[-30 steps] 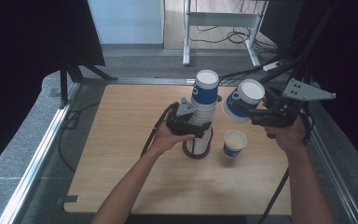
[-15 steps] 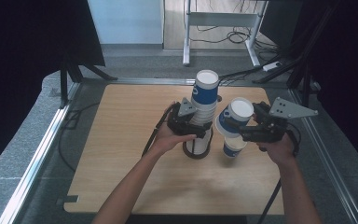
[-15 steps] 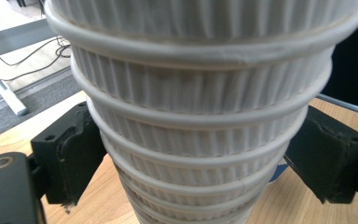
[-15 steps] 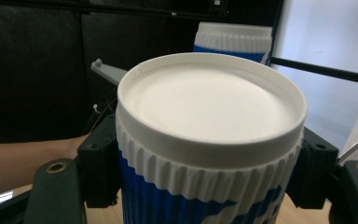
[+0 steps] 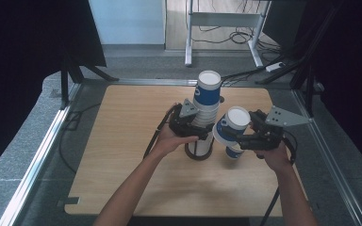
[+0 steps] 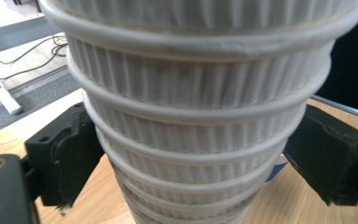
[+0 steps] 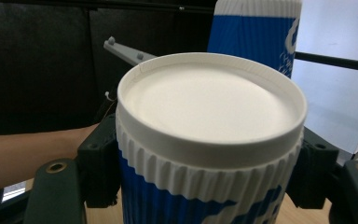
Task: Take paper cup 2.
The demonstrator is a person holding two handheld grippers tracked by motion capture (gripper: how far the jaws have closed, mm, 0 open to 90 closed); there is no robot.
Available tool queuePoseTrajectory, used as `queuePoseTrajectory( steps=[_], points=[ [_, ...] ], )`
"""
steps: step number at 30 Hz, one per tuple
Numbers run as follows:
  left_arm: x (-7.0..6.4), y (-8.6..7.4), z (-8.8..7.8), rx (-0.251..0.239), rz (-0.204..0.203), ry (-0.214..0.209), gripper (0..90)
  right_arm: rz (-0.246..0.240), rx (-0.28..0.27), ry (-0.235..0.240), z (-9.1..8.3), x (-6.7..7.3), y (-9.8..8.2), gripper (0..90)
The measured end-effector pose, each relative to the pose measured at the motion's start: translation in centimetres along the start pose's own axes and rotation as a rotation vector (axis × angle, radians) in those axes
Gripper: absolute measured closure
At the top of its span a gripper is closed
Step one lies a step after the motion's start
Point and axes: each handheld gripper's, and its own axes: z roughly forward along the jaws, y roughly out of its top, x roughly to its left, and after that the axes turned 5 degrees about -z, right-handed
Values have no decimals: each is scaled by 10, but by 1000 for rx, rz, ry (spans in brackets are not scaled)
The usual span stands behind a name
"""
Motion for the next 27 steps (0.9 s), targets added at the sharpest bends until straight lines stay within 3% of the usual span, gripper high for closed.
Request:
queuePoseTrajectory(
  steps=[12, 27],
  points=[
    [5, -7, -12, -30, -22, 8, 46, 19, 15, 21, 5, 16, -26, 268],
    [6, -46, -49, -41, -49, 25, 59, 45, 52, 52, 18, 39, -64, 267]
  ],
)
